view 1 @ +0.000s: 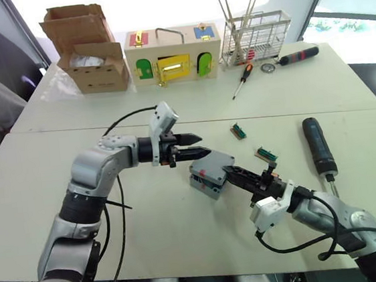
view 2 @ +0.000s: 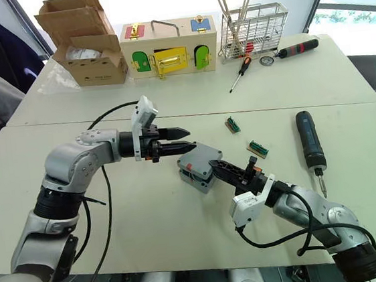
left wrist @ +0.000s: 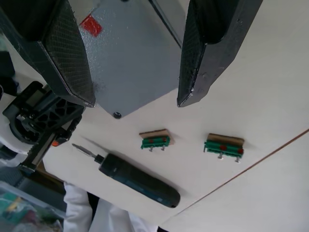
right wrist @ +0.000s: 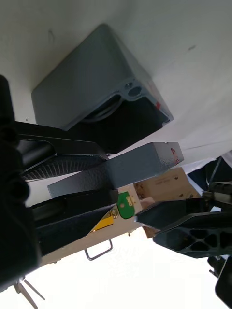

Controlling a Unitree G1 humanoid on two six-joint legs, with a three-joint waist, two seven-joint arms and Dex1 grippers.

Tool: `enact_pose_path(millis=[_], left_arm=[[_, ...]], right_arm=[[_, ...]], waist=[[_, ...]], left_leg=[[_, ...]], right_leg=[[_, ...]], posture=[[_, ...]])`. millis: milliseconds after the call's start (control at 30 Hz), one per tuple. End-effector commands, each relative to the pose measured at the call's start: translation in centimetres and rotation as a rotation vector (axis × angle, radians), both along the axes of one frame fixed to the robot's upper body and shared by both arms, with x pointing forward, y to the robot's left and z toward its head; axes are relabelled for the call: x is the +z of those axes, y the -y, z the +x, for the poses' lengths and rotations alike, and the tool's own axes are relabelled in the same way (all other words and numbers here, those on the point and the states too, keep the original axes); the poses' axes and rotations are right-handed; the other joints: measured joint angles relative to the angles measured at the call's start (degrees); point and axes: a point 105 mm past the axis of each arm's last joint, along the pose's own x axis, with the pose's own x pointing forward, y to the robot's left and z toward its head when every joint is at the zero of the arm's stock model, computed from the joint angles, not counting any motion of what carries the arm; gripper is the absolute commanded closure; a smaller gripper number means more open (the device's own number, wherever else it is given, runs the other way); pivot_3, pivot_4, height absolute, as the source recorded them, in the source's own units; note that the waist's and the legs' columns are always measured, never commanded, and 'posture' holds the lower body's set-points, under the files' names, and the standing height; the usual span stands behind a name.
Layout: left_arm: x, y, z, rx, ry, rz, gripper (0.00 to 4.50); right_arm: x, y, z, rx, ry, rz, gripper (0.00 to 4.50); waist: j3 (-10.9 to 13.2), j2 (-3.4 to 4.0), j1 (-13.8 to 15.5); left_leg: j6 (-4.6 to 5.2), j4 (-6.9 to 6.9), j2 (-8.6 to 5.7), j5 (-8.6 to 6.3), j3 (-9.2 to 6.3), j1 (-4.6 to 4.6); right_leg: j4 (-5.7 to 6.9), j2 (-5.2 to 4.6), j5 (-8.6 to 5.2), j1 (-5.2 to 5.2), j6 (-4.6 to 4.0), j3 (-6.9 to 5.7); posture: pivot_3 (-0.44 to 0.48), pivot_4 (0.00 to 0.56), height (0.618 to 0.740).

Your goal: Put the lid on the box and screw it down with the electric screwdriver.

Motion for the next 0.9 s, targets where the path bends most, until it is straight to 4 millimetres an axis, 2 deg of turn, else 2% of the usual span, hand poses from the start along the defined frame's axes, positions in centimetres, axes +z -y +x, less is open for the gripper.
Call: enact_pose_path(millis=[33,267,567,733,900], left_arm=[[0.2,0.3,-0.1,-0.013,0.042,0.0,1.76],[-1.8,0.7,-0.4,-0.06,0.042,0.071,1.76],[-2.7,1.1,-0.5,-0.078,0.044,0.093,1.76],[-3.9,1.4,-0.8,-0.1,0.046,0.134,1.76],[-5.4,1.8,-1.2,-0.117,0.047,0.169,1.82]], right_arm=[[0.7,-0.7,-0.7,0.043,0.03,0.01,4.41],[0.3,-1.0,-0.6,0.029,0.017,0.006,4.41],[-0.2,-1.1,-0.9,0.011,-0.004,-0.002,4.41],[-0.5,-0.7,-0.7,-0.015,-0.034,0.007,4.41],[-0.7,-0.3,-0.3,-0.041,-0.031,-0.009,2.03]], waist=[[0.0,0.0,0.0],[0.0,0.0,0.0],[0.0,0.0,0.1],[0.0,0.0,0.1],[-0.1,0.0,0.1]], left_leg=[[0.0,0.0,0.0,0.0,0.0,0.0],[0.0,0.0,-0.01,0.0,0.0,0.01],[0.01,0.0,0.0,0.0,-0.01,0.03],[0.01,0.0,0.0,0.0,-0.02,0.08],[0.01,0.01,-0.02,0.0,-0.03,0.12]], right_leg=[[0.0,0.01,0.0,0.0,0.0,0.0],[0.0,0.01,0.0,0.03,0.0,0.0],[0.0,0.01,0.0,0.05,0.0,0.0],[0.0,0.02,-0.01,0.11,0.0,0.0],[-0.02,0.01,-0.01,0.18,0.0,0.0]], posture=[[0.0,0.15,0.74],[0.0,0.15,0.74],[0.0,0.15,0.74],[0.0,0.15,0.74],[0.0,0.15,0.74]])
